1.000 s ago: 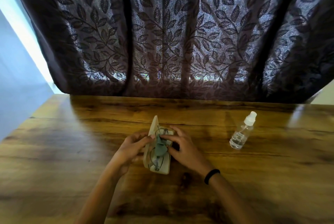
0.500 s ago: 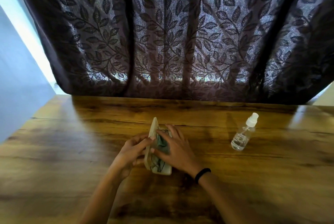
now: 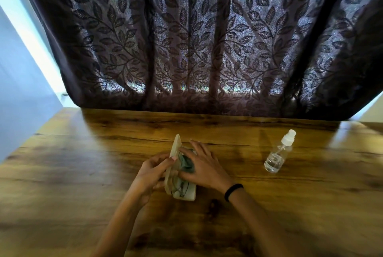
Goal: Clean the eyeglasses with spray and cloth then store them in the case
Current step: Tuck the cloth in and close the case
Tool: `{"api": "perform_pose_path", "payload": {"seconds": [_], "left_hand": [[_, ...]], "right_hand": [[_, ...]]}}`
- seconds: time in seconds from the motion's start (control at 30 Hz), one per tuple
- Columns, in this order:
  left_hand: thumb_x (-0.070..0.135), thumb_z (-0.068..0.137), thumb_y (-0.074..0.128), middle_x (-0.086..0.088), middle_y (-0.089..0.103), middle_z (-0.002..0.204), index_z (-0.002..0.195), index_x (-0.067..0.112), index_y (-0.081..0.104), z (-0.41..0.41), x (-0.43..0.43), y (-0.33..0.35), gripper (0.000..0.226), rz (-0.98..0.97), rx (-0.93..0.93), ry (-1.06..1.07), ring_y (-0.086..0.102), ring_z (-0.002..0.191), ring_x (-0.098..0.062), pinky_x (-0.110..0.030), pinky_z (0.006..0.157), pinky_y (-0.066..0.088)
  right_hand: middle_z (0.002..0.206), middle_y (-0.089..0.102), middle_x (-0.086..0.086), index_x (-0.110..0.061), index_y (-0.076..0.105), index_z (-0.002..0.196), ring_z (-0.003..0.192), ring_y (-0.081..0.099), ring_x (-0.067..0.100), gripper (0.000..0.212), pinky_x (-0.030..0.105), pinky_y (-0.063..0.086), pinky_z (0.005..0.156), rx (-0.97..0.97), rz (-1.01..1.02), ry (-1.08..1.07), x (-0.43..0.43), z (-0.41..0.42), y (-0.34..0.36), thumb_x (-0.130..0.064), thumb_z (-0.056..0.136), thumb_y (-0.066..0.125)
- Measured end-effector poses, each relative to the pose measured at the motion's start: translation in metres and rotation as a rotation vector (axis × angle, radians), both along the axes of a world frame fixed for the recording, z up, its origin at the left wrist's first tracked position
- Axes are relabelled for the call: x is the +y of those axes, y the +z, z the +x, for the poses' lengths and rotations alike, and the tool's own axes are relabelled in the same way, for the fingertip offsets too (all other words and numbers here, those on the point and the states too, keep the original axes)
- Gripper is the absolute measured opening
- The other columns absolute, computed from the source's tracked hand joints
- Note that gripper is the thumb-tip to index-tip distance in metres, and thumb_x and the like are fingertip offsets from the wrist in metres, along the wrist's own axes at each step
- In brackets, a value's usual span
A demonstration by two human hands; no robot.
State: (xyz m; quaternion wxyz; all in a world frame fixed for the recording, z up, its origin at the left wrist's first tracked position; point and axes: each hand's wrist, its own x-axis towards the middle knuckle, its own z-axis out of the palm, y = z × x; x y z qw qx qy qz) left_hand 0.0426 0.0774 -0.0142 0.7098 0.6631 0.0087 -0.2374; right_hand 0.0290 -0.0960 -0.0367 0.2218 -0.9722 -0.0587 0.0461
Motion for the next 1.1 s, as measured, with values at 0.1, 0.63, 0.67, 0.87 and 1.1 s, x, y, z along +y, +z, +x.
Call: {"api": "perform_pose_path", "payload": {"seconds": [0.1, 0.63, 0.67, 0.87, 1.1], "left_hand": [[0.032, 0.076, 0.067, -0.005, 0.073, 0.086, 0.103, 0.018, 0.062, 0.000, -0.001, -0.002, 0.031, -0.007, 0.000, 0.013, 0.070, 0.071, -0.019, -0.022, 0.045, 0.051], [0.027, 0.080, 0.065, -0.008, 0.066, 0.096, 0.099, 0.019, 0.060, -0.001, -0.004, 0.001, 0.021, 0.012, 0.019, 0.074, 0.070, 0.069, -0.018, -0.028, 0.050, 0.056], [0.027, 0.080, 0.064, -0.009, 0.066, 0.098, 0.100, 0.018, 0.060, -0.002, -0.005, 0.002, 0.022, 0.018, 0.018, 0.075, 0.070, 0.072, -0.019, -0.029, 0.051, 0.056], [0.025, 0.080, 0.064, -0.011, 0.062, 0.104, 0.101, 0.018, 0.058, -0.004, -0.005, 0.007, 0.023, -0.006, 0.046, 0.071, 0.066, 0.086, -0.025, -0.031, 0.047, 0.056], [0.024, 0.081, 0.065, -0.007, 0.064, 0.099, 0.099, 0.018, 0.060, -0.005, -0.006, 0.006, 0.021, 0.045, 0.019, 0.116, 0.067, 0.080, -0.020, -0.031, 0.054, 0.057]], "right_hand": [[0.156, 0.003, -0.002, -0.036, 0.021, 0.140, 0.142, -0.004, 0.024, 0.077, 0.057, 0.009, 0.110, 0.018, 0.025, 0.005, -0.001, 0.004, 0.002, -0.066, 0.075, 0.052], [0.150, 0.019, -0.004, -0.029, 0.019, 0.140, 0.138, 0.012, 0.020, 0.097, 0.053, 0.022, 0.109, 0.066, 0.055, 0.042, -0.002, 0.000, 0.016, -0.076, 0.064, 0.056], [0.150, 0.019, -0.004, -0.028, 0.017, 0.141, 0.138, 0.012, 0.020, 0.100, 0.054, 0.022, 0.110, 0.073, 0.044, 0.046, -0.001, -0.001, 0.016, -0.076, 0.063, 0.058], [0.150, 0.016, -0.003, -0.024, 0.012, 0.143, 0.137, 0.013, 0.022, 0.109, 0.053, 0.021, 0.111, 0.125, -0.023, 0.076, 0.003, -0.005, 0.019, -0.070, 0.059, 0.066], [0.151, 0.012, -0.003, -0.022, 0.009, 0.144, 0.138, 0.008, 0.022, 0.112, 0.053, 0.016, 0.113, 0.157, -0.069, 0.088, 0.006, -0.005, 0.023, -0.066, 0.060, 0.069]]}}
